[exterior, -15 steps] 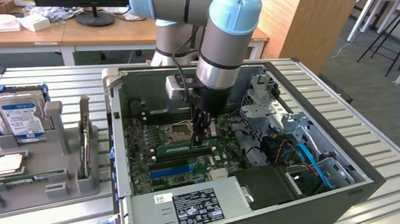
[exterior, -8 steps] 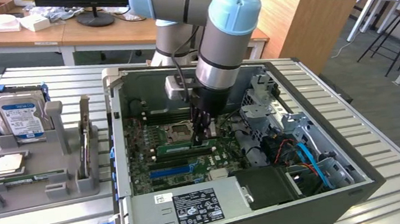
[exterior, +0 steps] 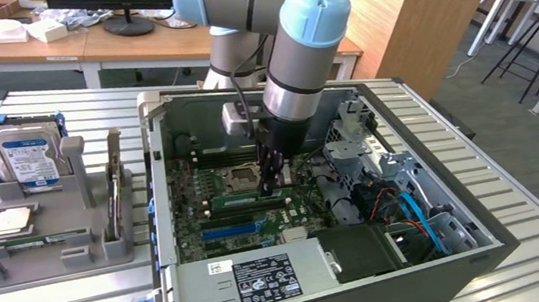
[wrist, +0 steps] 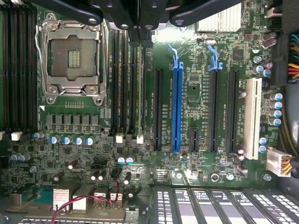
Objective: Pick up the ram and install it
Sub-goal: 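Insert the ram into the slot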
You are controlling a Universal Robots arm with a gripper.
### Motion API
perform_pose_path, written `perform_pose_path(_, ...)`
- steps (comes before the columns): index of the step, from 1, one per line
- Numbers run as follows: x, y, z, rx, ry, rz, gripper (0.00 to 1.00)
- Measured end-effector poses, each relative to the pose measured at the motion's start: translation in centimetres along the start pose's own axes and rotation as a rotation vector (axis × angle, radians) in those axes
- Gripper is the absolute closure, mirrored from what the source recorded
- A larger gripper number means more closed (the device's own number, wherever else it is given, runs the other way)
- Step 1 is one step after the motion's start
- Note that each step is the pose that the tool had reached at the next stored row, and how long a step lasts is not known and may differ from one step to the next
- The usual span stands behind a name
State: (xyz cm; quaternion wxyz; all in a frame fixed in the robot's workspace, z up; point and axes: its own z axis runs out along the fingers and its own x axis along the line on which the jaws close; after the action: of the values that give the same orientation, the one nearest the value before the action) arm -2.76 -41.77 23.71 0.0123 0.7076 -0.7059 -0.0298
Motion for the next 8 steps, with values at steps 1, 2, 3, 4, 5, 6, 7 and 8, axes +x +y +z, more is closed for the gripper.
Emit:
perform_pose_path(1,0.00,0.00,0.02,0.0007,0.0001,0.000,0.89)
perform_pose_path(2,0.00,0.00,0.05,0.0015,0.0000,-0.001,0.89)
perform_pose_path(3,0.00,0.01,0.08,0.0025,-0.0001,-0.001,0.89)
perform_pose_path(4,0.00,0.01,0.10,0.0035,0.0000,-0.002,0.89)
perform_pose_path(5,0.00,0.01,0.10,0.0036,0.0001,-0.002,0.89)
perform_pose_path(6,0.00,0.01,0.10,0.0036,0.0001,-0.002,0.89)
perform_pose_path(7,0.00,0.01,0.10,0.0037,0.0001,-0.002,0.89)
perform_pose_path(8,0.00,0.01,0.11,0.0036,0.0001,-0.003,0.89)
